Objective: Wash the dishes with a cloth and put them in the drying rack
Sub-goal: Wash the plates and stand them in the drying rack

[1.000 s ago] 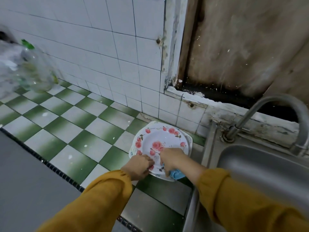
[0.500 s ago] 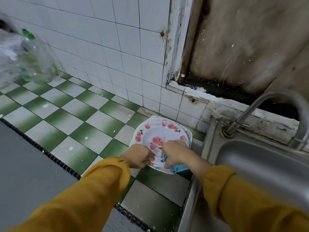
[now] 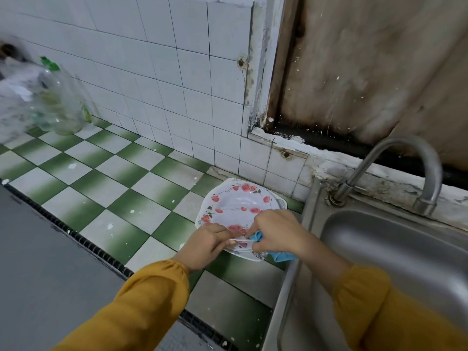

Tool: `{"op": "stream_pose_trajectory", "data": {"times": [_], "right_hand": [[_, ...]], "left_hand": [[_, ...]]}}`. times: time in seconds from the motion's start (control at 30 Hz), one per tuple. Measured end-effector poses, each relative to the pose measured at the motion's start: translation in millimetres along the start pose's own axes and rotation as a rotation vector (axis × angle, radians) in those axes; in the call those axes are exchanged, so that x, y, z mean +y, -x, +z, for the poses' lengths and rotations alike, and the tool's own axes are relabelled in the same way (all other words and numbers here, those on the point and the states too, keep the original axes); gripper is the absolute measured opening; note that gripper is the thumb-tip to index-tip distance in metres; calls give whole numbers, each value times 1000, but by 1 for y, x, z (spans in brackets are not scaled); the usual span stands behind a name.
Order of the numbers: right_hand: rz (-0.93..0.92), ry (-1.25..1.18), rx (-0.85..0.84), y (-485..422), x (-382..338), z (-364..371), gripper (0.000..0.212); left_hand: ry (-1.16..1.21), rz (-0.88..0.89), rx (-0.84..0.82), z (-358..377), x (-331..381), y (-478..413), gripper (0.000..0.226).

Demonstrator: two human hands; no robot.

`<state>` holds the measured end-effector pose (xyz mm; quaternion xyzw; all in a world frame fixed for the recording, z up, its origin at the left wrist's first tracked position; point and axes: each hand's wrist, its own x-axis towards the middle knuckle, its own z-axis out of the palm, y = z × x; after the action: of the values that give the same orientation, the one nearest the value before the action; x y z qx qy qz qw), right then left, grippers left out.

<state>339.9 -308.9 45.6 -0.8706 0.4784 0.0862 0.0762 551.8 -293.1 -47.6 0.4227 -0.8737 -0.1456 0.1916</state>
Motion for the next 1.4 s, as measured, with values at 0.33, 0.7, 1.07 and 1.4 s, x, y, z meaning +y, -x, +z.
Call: {"op": "stream_pose_trajectory", "data": {"times": [0.33, 0.7, 1.07, 1.4], "right_hand": [[58, -18, 210, 19, 3, -32, 35], [354, -1004, 862, 35, 6, -32, 44], [501, -1358, 1374, 90, 0, -46, 33], [490, -762, 1138, 140, 24, -66, 56]], "left_hand": [[262, -154, 97, -27, 35, -10, 52], [773, -653, 617, -27, 62, -44, 27], [996, -480, 805, -76, 137, -60, 33], [1023, -347, 793, -63, 265, -48, 29]]}}
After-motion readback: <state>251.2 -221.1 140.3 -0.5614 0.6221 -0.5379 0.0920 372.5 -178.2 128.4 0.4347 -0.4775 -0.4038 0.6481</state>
